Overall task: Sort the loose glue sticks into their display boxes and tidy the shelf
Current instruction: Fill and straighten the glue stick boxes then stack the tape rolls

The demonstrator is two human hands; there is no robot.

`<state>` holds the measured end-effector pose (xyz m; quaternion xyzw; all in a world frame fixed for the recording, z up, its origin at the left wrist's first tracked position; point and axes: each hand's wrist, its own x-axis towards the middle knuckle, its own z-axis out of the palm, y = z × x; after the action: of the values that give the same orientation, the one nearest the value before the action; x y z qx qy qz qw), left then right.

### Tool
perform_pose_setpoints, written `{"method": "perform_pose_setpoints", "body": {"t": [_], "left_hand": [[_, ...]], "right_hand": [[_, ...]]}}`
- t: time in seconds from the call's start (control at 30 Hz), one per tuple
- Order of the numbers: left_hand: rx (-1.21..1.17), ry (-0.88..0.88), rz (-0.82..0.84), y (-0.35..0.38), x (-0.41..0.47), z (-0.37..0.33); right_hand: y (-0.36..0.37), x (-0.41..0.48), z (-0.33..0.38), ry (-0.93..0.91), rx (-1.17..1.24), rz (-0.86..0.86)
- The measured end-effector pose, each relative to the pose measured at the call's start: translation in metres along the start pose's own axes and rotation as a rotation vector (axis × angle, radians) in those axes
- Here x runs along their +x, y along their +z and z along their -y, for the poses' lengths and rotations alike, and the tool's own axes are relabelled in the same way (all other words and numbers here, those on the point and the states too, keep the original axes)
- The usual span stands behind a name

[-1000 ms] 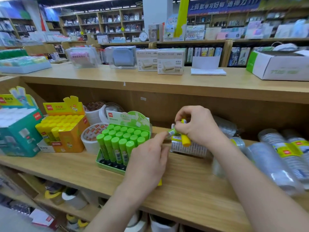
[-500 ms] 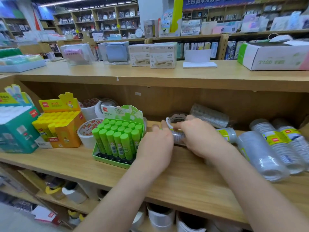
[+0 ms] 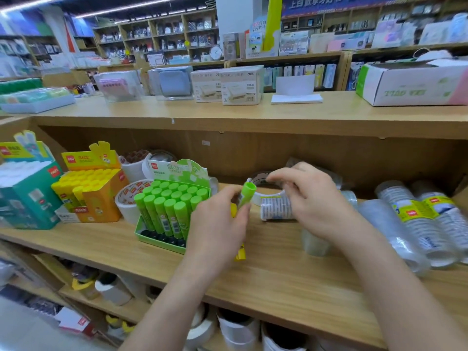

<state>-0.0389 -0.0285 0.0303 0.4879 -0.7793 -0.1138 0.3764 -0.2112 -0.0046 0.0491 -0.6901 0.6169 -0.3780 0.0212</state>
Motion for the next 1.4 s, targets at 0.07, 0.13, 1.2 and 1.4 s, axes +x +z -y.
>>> {"method": "perform_pose_setpoints", "body": {"t": [0.07, 0.13, 1.2, 1.4], "left_hand": [[-0.767, -0.247, 0.039, -0.01, -0.008, -0.01], [-1.262, -0.436, 0.115, -0.014, -0.013, -0.016], [-0.304, -0.172, -0.072, -0.094, -0.026, 0.127], [-0.295, -0.055, -0.07, -0.101, -0.012, 0.152]], "right_hand": [[-0.003, -0.007, 0.009, 0.123, 0.435, 0.085], [-0.006, -0.015, 0.021, 0.299, 0.772, 0.323], [0.067, -0.011, 0.098, 0.065, 0.383, -0.108], [0.085, -0.016, 0.11, 0.016, 0.061, -0.121]]}}
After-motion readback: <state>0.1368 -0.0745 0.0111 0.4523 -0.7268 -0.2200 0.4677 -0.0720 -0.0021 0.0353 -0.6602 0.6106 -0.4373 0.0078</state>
